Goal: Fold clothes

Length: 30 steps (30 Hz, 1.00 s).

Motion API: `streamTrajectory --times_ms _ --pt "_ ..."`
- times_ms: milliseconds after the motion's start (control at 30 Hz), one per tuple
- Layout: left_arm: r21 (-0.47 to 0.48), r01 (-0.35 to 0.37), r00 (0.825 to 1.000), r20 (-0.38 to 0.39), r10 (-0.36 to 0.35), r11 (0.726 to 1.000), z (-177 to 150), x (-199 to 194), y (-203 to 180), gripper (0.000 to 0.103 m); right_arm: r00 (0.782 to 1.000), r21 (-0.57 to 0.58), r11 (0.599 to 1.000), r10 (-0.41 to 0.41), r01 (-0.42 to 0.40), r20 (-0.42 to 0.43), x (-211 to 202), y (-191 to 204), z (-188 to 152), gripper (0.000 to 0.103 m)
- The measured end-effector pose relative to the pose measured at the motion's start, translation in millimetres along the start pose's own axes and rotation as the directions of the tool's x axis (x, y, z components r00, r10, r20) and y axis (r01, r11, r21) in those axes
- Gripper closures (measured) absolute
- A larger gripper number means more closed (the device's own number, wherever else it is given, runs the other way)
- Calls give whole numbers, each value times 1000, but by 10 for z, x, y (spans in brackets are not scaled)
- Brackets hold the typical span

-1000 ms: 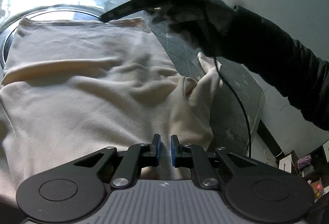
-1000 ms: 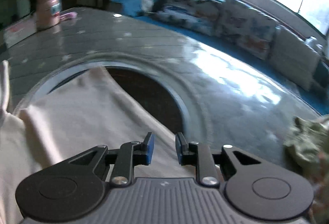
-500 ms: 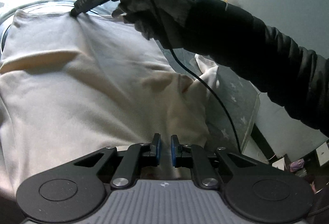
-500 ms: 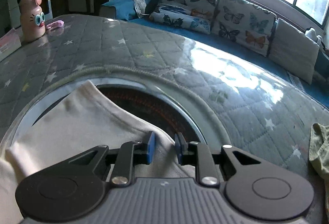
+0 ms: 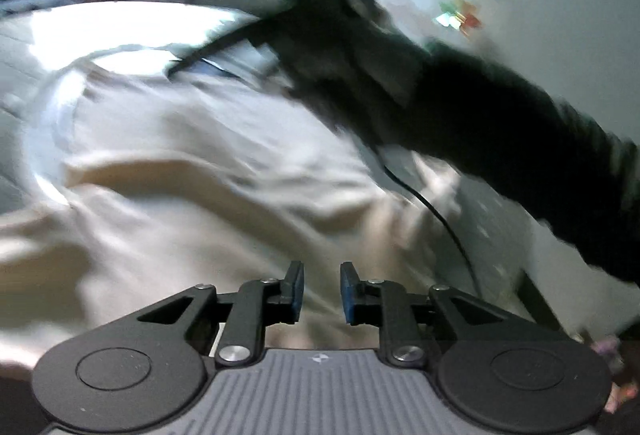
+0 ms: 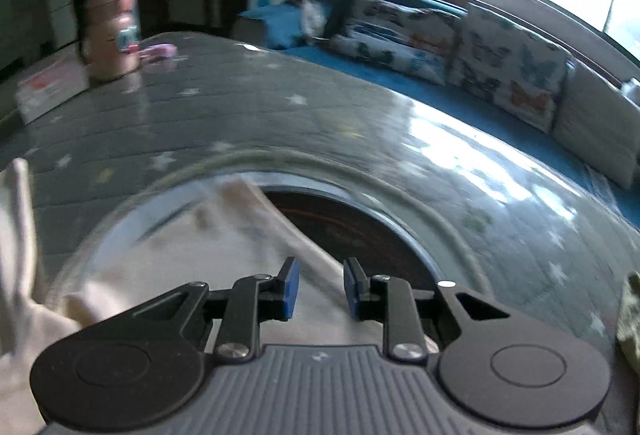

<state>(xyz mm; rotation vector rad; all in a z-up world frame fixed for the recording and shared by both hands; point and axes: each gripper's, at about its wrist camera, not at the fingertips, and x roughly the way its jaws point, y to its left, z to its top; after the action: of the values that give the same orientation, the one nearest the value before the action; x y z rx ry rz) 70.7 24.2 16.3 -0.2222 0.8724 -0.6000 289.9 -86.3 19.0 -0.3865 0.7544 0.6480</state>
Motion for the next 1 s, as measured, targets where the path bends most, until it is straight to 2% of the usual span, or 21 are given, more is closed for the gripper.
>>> streamTrajectory --times_ms 100,200,233,400,567,733,833,1000 --pt "-38 -107 993 40 108 994 118 -30 230 80 999 -17 999 47 -47 -4 69 155 85 79" --pt "-68 -203 978 26 206 977 120 -14 423 83 997 -28 996 79 -79 -11 168 304 141 79" --pt "-79 -210 977 25 213 974 100 -21 455 85 996 -31 996 84 -85 -14 207 345 151 79" --pt "-124 -204 978 26 209 971 -33 -140 556 85 998 -2 998 61 -61 2 387 384 212 79" --pt "-212 -155 986 30 165 965 -149 -284 706 92 1000 28 1000 7 -8 16 521 391 320 78" --pt "-227 -143 987 33 154 963 -162 -386 697 92 1000 49 999 0 0 -5 573 333 407 77" --pt "-224 -138 988 39 150 965 -147 -442 669 90 1000 47 999 -18 18 1 457 298 426 76" --pt "-169 -125 986 88 141 978 5 -467 525 80 1000 17 1000 -9 9 2 32 239 384 71"
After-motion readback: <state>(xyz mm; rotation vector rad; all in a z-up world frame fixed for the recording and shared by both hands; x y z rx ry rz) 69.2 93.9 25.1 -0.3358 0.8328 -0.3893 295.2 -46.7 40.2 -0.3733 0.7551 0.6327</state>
